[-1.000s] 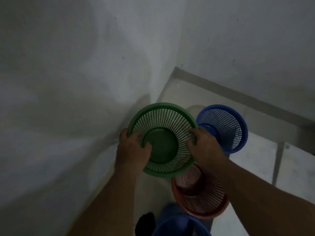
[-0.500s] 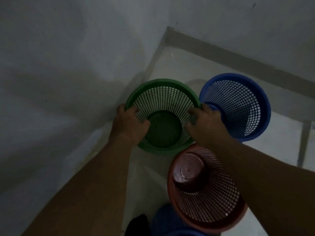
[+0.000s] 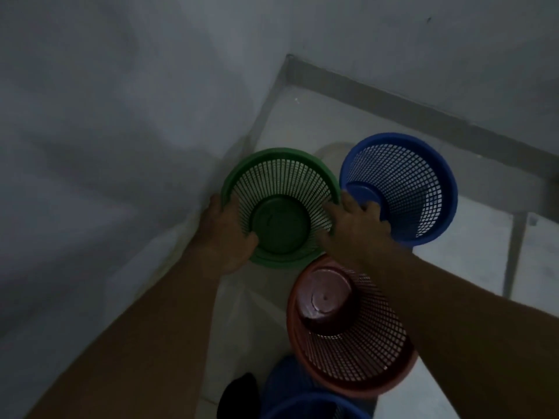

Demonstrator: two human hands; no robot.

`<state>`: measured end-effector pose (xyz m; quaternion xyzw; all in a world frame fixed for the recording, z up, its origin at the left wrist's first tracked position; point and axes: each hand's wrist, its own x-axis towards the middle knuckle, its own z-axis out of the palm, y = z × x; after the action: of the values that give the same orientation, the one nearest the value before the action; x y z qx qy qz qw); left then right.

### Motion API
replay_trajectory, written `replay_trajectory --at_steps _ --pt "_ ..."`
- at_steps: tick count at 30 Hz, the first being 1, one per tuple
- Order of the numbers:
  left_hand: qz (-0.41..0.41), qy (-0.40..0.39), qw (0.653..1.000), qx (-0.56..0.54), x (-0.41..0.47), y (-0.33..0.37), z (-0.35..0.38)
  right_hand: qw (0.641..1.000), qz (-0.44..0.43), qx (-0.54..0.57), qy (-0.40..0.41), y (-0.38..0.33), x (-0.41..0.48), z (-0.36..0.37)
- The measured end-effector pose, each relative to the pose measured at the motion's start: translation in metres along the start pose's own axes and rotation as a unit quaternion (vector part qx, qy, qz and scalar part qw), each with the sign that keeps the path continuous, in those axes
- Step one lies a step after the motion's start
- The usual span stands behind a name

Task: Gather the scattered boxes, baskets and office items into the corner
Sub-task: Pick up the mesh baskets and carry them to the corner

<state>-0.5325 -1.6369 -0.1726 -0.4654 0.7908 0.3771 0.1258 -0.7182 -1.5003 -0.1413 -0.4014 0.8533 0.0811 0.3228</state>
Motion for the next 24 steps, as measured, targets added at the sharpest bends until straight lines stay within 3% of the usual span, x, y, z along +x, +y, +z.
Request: replay_trajectory --at_steps 5,9,12,15,19,22,24 --pt "0.047 0.046 0.996 0.057 -0.081 0.055 -0.04 0.992 -0.075 0.027 0.099 -0.008 -0.101 -0.053" --pt "0.103 0.037 0.993 0.044 -0.19 0.137 -0.094 0.989 -0.111 0.07 0.064 -0.007 -0.225 -0.136" --pt "0.206 0.06 0.977 -0.02 -0.276 0.197 -0.122 0.978 -0.12 0.16 0.064 -0.009 -0.329 -0.199" --pt "0.359 0.028 0.933 0.004 -0.345 0.239 -0.124 0.975 -0.048 0.204 0.078 0.004 -0.43 -0.211" --pt "0.431 -0.03 0.896 0.105 -0.404 0.284 -0.112 0.946 0.127 0.248 0.165 0.028 -0.53 -0.178" --pt "0.524 -0.096 0.838 0.118 -0.454 0.334 -0.108 0.92 0.215 0.232 0.233 0.043 -0.589 -0.162" --pt "0.574 -0.099 0.804 0.121 -0.491 0.364 -0.095 0.892 0.27 0.23 0.281 0.054 -0.627 -0.152"
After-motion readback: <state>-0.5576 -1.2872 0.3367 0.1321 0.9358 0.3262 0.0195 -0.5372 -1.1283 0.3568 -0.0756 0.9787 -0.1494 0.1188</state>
